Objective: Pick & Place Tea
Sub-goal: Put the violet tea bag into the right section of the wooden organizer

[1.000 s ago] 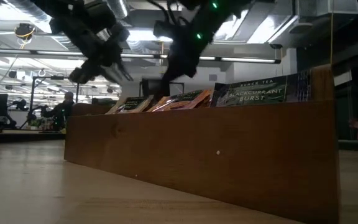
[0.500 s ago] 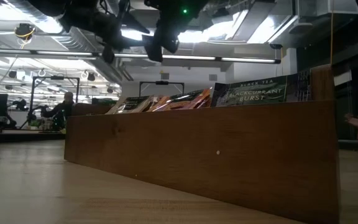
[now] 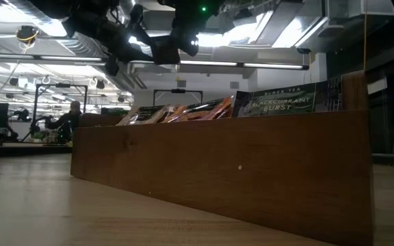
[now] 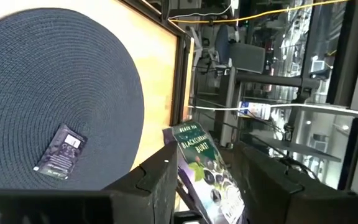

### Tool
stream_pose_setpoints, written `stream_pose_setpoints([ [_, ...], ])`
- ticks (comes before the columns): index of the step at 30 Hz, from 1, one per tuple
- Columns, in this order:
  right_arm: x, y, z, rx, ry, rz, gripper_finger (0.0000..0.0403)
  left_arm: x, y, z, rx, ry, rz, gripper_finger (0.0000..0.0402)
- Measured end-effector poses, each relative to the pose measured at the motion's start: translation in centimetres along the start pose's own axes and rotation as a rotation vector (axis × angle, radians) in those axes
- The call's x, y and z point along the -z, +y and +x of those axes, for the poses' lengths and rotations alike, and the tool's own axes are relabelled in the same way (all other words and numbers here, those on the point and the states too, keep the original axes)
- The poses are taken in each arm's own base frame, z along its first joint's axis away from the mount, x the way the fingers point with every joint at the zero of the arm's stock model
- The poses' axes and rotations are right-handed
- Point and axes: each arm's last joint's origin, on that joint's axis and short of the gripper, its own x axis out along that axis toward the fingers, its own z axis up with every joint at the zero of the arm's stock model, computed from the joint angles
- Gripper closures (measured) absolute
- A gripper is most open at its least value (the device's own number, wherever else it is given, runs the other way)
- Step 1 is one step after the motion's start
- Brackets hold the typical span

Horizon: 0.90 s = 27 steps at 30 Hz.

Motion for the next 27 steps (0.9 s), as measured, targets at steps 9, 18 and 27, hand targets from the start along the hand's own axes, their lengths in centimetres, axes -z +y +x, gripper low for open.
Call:
stream_pose_setpoints([
  [9,0.0,-0.2,0.0,0.024,0.010,-0.016,0.0397,-0.4,0.3,-0.3,-0.016,-0.001,-0.003,0.0252],
  [18,-0.5,-0.7,0.0,0.044,-0.045,0.040,0.0397,0.0,0.0,0.0,0.000,0.011,-0.001,0.0252],
  [27,-0.7,-0.8,0.0,0.042,-0.089,0.062,0.0397,0.3,-0.8,0.1,0.073,0.004,0.036,0.0261],
])
